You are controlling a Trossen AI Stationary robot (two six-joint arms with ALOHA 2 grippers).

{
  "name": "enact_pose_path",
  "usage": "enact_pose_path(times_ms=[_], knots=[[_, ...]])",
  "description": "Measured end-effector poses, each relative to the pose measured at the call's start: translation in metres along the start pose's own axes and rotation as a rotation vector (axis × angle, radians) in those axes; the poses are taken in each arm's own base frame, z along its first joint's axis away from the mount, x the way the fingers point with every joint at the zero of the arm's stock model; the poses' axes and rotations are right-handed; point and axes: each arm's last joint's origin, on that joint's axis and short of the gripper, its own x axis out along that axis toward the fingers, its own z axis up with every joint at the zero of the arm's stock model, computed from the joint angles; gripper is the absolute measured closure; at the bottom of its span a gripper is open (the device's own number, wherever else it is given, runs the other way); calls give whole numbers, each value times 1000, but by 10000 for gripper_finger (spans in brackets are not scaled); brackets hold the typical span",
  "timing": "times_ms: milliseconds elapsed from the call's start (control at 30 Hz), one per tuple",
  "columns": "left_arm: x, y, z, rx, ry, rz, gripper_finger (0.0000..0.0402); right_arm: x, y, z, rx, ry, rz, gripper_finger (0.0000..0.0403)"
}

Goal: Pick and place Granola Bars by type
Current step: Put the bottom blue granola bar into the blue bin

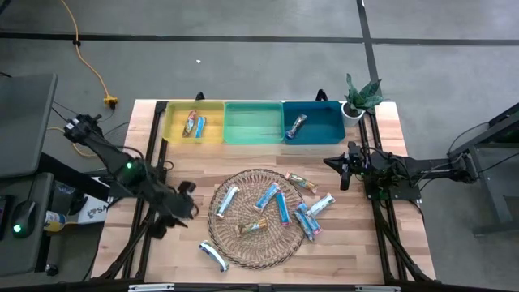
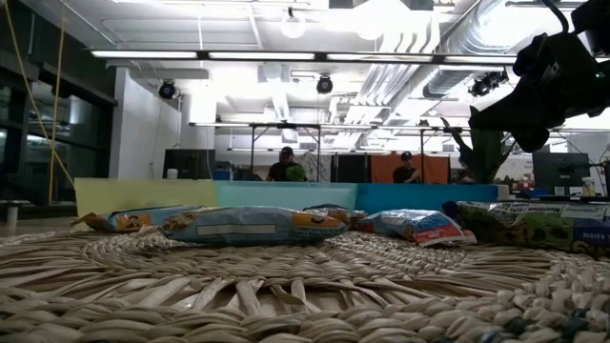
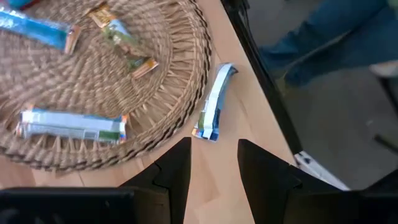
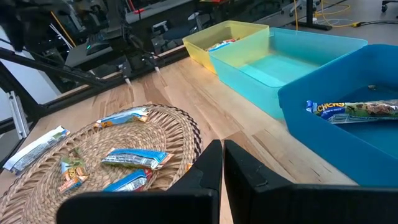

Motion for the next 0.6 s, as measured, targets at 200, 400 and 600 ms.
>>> enact_pose_path(times_ms=[200, 400, 600], knots=[[34, -22, 0, 99, 87, 70, 273, 0, 0, 0, 0, 0, 0, 402], [70, -46, 0, 250, 124, 75, 273, 0, 0, 0, 0, 0, 0, 402], [99, -53, 1, 307, 145, 111, 273, 0, 0, 0, 0, 0, 0, 402]])
